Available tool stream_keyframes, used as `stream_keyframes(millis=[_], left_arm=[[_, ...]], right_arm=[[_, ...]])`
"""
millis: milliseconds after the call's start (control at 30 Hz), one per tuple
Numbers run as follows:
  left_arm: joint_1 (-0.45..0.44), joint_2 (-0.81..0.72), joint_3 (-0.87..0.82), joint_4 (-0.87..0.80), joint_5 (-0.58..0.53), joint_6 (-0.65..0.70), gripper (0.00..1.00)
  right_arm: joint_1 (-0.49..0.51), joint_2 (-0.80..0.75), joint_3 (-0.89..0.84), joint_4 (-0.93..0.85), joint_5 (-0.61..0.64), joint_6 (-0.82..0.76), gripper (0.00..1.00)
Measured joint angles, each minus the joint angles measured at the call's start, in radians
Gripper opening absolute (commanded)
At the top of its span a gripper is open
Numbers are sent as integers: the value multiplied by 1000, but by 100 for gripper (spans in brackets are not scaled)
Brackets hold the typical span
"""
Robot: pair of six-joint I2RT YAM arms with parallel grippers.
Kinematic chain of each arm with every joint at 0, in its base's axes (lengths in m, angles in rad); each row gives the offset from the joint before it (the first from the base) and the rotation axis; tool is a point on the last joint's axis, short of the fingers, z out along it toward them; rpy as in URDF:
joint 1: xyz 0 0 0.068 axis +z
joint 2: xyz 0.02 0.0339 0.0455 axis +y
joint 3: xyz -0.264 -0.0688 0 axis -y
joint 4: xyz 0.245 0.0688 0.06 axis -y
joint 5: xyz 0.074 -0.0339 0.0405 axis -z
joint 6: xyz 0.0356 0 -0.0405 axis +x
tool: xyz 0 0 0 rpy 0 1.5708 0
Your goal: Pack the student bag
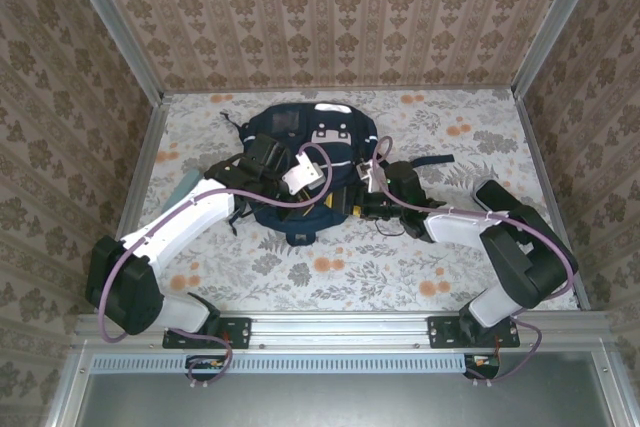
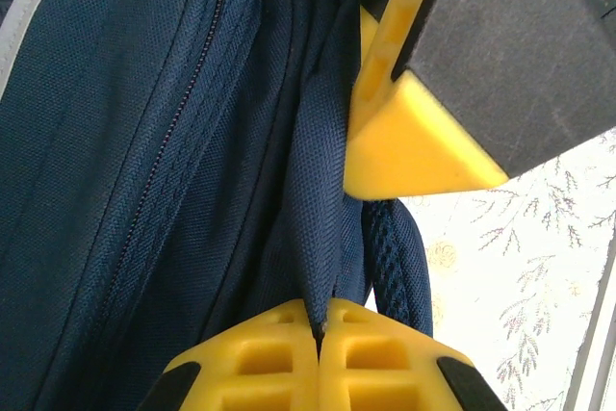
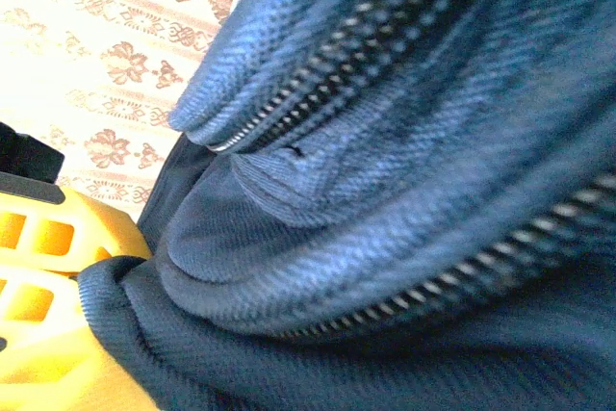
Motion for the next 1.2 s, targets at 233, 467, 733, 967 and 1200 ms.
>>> stream_keyframes(millis=[233,467,733,967,1200], left_arm=[[5,0,0,6,5,-4,0],[6,0,-3,22,14,-10,0],[6,0,-7,31,18,-18,0],[6,0,-11,37,18,-19,0],[6,0,-11,39,19,-19,0]], right_arm=[[6,19,0,66,-4,9,83],[14,7,-1,121,-34,6,80],[17,-62,-50,135,-40,-2,65],[19,-101,-64,82,-22,-39,46],[32,-113,-64,-4,2,-88,41]])
